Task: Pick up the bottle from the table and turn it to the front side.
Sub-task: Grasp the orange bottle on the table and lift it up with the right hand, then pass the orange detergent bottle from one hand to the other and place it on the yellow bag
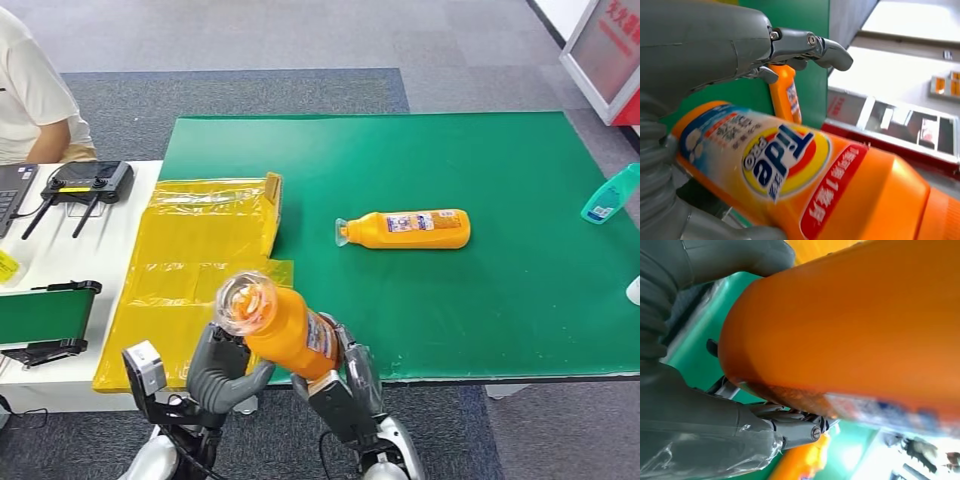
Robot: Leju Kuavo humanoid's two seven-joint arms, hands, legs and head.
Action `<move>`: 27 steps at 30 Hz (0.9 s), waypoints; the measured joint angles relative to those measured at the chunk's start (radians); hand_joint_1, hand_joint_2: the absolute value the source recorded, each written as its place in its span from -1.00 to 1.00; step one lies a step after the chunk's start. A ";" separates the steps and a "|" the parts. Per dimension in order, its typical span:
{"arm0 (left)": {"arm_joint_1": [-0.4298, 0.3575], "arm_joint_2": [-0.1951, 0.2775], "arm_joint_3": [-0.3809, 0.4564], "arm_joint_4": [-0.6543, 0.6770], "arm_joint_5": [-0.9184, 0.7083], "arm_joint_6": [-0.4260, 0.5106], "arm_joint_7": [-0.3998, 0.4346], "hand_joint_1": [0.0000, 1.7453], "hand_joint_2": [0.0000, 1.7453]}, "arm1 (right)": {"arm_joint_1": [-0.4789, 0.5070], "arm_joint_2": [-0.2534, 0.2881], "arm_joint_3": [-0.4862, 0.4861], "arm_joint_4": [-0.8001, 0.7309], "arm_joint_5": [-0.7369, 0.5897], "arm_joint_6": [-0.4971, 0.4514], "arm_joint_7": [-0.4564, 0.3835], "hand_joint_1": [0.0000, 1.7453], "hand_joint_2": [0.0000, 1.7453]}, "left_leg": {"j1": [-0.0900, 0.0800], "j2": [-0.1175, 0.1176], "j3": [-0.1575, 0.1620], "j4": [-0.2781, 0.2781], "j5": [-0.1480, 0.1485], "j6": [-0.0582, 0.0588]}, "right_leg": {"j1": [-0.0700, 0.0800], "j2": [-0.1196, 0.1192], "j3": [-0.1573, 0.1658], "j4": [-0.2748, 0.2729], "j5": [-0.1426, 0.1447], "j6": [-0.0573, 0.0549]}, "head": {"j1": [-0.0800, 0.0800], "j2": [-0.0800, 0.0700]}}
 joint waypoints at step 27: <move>-0.086 0.047 -0.155 -0.014 -0.265 0.155 0.043 1.00 1.00 | -0.076 -0.010 0.108 0.092 0.160 -0.206 0.053 1.00 1.00 | 0.000 0.000 0.000 0.000 0.000 0.000 | 0.000 0.000 -0.001 0.000 0.000 0.000 | 0.000 0.000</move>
